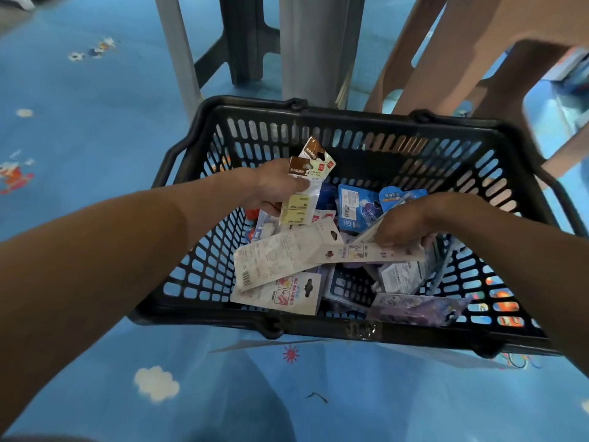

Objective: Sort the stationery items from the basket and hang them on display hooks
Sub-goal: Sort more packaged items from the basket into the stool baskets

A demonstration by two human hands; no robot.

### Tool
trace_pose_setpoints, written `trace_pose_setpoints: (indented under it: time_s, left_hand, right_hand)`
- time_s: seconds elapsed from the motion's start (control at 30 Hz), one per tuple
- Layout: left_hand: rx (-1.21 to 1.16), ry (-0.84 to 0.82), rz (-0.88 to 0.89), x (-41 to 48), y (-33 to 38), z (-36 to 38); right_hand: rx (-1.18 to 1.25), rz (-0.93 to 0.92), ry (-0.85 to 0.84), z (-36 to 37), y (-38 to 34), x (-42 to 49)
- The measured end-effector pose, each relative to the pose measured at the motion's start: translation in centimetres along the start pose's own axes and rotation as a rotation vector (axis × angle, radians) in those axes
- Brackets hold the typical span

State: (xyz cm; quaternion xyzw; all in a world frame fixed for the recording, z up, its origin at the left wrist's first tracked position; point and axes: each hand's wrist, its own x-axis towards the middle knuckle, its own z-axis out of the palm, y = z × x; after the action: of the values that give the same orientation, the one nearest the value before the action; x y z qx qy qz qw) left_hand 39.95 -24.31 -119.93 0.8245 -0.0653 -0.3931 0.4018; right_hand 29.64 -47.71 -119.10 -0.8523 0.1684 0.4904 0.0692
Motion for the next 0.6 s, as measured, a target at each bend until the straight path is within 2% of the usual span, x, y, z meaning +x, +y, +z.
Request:
trace_pose_setpoints:
  time_s: [0.07, 0.2, 0.33, 0.43, 0.53, 0.6]
  left_hand:
    - [-0.022, -0.008, 0.011, -0.2, 0.3, 0.1]
    - [-0.073, -0.037, 0.036, -0.1, 0.5, 0.3]
    - [-0.117, -0.07, 0.035, -0.1, 0.9, 0.7]
    - [-0.174, -0.106, -0.004, -0.2, 0.9, 1.1]
    - [-0.23, -0.194, -0.05, -0.4, 0.8, 1.2]
    - [-0.27, -0.23, -0.064, -0.2, 0.6, 1.0]
  right_hand:
    - [-0.089, 0.049, -0.006, 0.1, 0.2, -0.9]
    - [-0.308, 0.152, -0.121, 0.5, 1.5, -2.8]
    - [-0.309, 0.132, -0.109, 1.2, 1.6, -2.3]
    - [-0.291, 0.035, 0.062, 1.3, 1.7, -0.9]
    - [-0.317, -0.101, 0.433, 1.5, 2.3, -0.1]
    - [-0.406, -0.243, 0.584, 2.2, 2.5, 0.8]
